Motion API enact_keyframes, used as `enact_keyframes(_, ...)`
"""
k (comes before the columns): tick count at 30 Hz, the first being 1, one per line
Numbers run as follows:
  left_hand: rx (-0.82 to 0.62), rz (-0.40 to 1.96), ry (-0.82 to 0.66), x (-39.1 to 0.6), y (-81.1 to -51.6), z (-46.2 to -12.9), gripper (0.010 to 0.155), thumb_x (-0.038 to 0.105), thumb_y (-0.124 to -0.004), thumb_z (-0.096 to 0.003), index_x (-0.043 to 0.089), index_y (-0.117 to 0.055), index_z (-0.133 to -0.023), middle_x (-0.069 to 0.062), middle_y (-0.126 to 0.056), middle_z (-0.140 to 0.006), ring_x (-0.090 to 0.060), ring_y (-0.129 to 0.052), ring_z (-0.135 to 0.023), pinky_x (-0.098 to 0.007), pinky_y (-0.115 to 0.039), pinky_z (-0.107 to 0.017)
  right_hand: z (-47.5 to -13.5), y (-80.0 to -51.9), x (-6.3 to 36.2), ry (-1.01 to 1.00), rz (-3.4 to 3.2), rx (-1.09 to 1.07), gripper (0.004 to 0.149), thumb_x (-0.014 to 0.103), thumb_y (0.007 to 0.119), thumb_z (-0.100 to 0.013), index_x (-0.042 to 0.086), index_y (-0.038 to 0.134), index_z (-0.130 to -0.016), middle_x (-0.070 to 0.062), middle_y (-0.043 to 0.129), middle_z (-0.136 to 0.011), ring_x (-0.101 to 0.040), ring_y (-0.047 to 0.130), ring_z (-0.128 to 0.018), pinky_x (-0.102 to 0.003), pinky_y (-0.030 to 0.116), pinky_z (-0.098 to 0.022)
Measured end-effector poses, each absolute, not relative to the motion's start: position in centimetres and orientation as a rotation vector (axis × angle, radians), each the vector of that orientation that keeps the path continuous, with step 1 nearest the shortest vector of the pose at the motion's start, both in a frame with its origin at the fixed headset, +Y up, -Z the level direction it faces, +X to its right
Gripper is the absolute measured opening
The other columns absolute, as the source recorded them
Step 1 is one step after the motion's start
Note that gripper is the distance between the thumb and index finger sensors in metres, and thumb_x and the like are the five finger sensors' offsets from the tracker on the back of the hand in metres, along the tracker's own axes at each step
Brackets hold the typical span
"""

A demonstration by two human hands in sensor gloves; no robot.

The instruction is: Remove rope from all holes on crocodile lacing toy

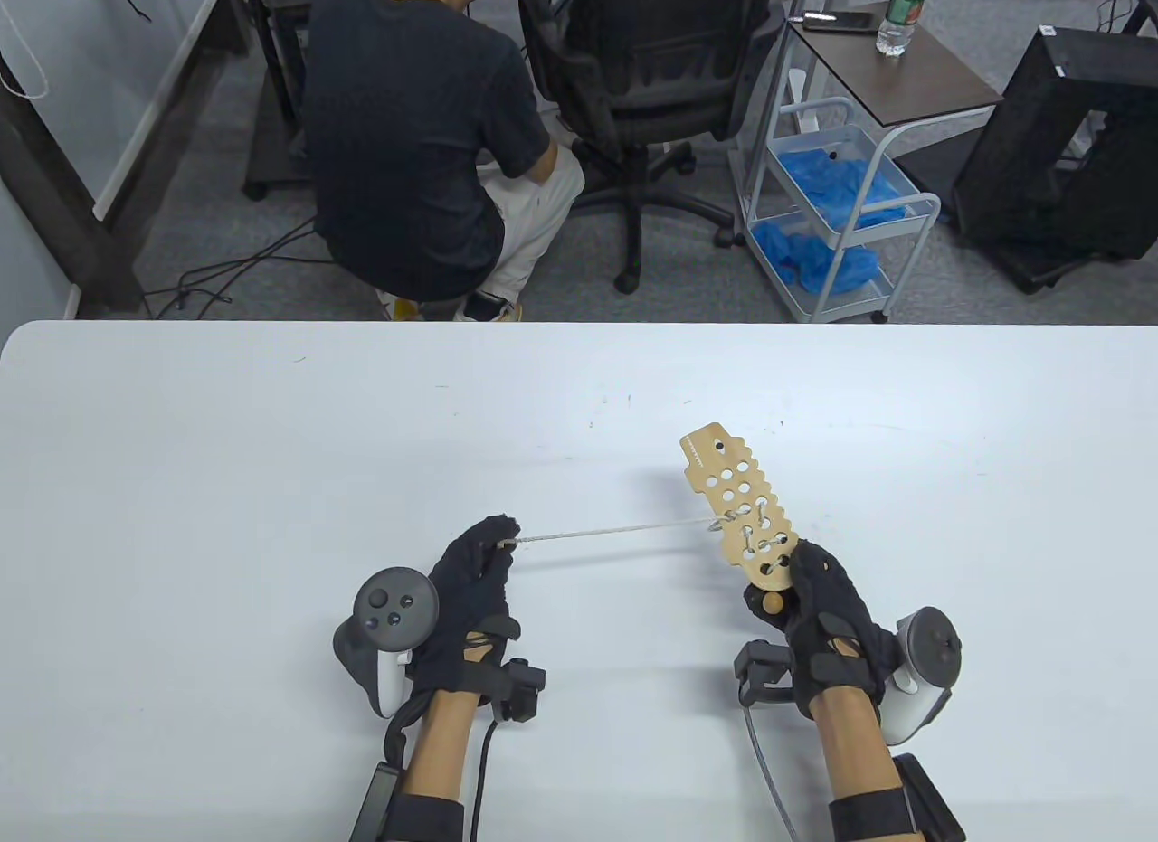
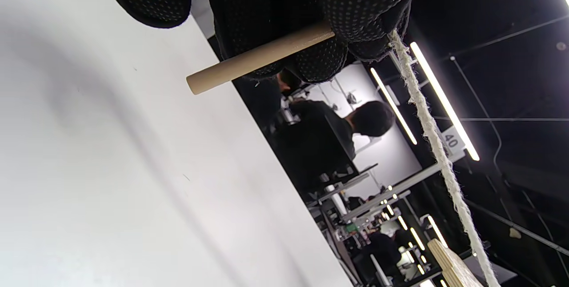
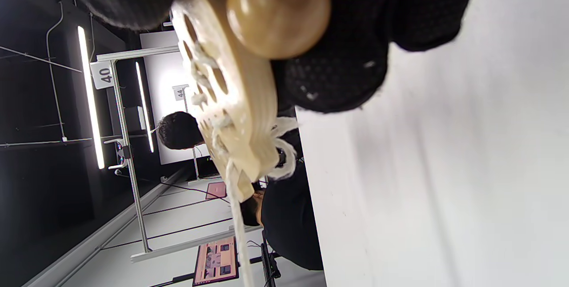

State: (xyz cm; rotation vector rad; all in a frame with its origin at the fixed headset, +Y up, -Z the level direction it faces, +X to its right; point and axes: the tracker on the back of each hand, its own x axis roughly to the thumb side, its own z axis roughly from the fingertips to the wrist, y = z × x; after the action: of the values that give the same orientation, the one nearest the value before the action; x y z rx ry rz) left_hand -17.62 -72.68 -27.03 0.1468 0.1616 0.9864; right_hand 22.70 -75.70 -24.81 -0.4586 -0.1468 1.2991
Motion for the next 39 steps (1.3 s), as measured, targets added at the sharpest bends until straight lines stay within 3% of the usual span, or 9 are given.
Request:
enact_keyframes(11, 0.145, 1.028, 0.206, -18.4, -73.1, -27.0, 0.048, 0.029, -0.079, -0.0507, 0.045, -0.074, -0.096, 0.006, -0.090, -0.093, -0.018, -0.090, -0.084, -0.057, -0.071, -0.068, -24.4, -76.0, 23.1, -0.151, 1.155, -0.507, 0.049, 0.040, 0.077, -0.045, 0.008, 0.079, -0.083, -0.020, 0.095, -0.067, -0.033, 0.099, -0.046, -0.059, 0.076, -0.047)
enact_keyframes(12, 0.146, 1.030, 0.208, -18.4, -73.1, -27.0, 0.046, 0.036, -0.076, -0.0510, 0.045, -0.074, -0.096, 0.006, -0.090, -0.093, -0.018, -0.090, -0.084, -0.057, -0.071, -0.068, -24.4, -76.0, 23.1, -0.150, 1.139, -0.510, 0.049, 0.040, 0.076, -0.045, 0.008, 0.078, -0.083, -0.020, 0.095, -0.067, -0.033, 0.099, -0.046, -0.059, 0.076, -0.047)
enact_keyframes(13, 0.146, 1.031, 0.210, -18.5, -73.0, -27.0, 0.048, 0.029, -0.079, -0.0509, 0.045, -0.074, -0.096, 0.007, -0.090, -0.093, -0.018, -0.090, -0.084, -0.057, -0.071, -0.068, -24.4, -76.1, 23.2, -0.149, 1.124, -0.514, 0.049, 0.041, 0.076, -0.045, 0.008, 0.078, -0.083, -0.020, 0.095, -0.067, -0.032, 0.099, -0.046, -0.059, 0.076, -0.048)
enact_keyframes(18, 0.165, 1.042, 0.225, -18.7, -73.0, -26.9, 0.048, 0.029, -0.078, -0.0513, 0.045, -0.072, -0.096, 0.007, -0.090, -0.092, -0.018, -0.090, -0.083, -0.056, -0.072, -0.068, -24.3, -76.2, 23.3, -0.142, 1.063, -0.521, 0.049, 0.041, 0.076, -0.046, 0.009, 0.077, -0.083, -0.019, 0.094, -0.068, -0.032, 0.099, -0.047, -0.059, 0.075, -0.048)
enact_keyframes(19, 0.166, 1.045, 0.226, -18.7, -72.9, -26.9, 0.046, 0.036, -0.075, -0.0518, 0.045, -0.071, -0.097, 0.007, -0.090, -0.093, -0.017, -0.090, -0.083, -0.056, -0.072, -0.068, -24.3, -76.2, 23.3, -0.141, 1.055, -0.519, 0.049, 0.041, 0.076, -0.046, 0.009, 0.077, -0.084, -0.019, 0.094, -0.068, -0.032, 0.099, -0.047, -0.059, 0.075, -0.048)
enact_keyframes(24, 0.178, 1.061, 0.242, -19.0, -72.9, -26.7, 0.046, 0.038, -0.073, -0.0529, 0.046, -0.069, -0.098, 0.009, -0.089, -0.093, -0.016, -0.090, -0.083, -0.055, -0.072, -0.069, -24.2, -76.1, 23.2, -0.142, 1.032, -0.519, 0.049, 0.041, 0.075, -0.046, 0.009, 0.077, -0.084, -0.019, 0.094, -0.068, -0.032, 0.098, -0.047, -0.058, 0.075, -0.048)
enact_keyframes(25, 0.183, 1.068, 0.247, -19.1, -72.9, -26.7, 0.049, 0.030, -0.076, -0.0528, 0.046, -0.068, -0.098, 0.009, -0.089, -0.093, -0.015, -0.091, -0.083, -0.054, -0.072, -0.068, -24.2, -76.1, 23.2, -0.143, 1.028, -0.520, 0.049, 0.041, 0.075, -0.046, 0.009, 0.077, -0.084, -0.019, 0.094, -0.068, -0.032, 0.098, -0.048, -0.058, 0.075, -0.049)
enact_keyframes(26, 0.187, 1.077, 0.251, -19.1, -72.9, -26.7, 0.046, 0.038, -0.073, -0.0529, 0.046, -0.068, -0.098, 0.009, -0.089, -0.092, -0.015, -0.091, -0.083, -0.054, -0.073, -0.068, -24.2, -76.0, 23.2, -0.143, 1.024, -0.520, 0.049, 0.041, 0.075, -0.046, 0.009, 0.077, -0.084, -0.019, 0.094, -0.068, -0.032, 0.098, -0.048, -0.058, 0.075, -0.049)
enact_keyframes(39, 0.185, 1.195, 0.327, -20.1, -73.5, -26.5, 0.046, 0.039, -0.071, -0.0536, 0.045, -0.065, -0.099, 0.009, -0.089, -0.091, -0.014, -0.091, -0.081, -0.053, -0.073, -0.068, -24.0, -76.2, 23.4, -0.136, 0.955, -0.531, 0.050, 0.041, 0.074, -0.047, 0.010, 0.074, -0.086, -0.018, 0.092, -0.071, -0.031, 0.098, -0.050, -0.058, 0.075, -0.050)
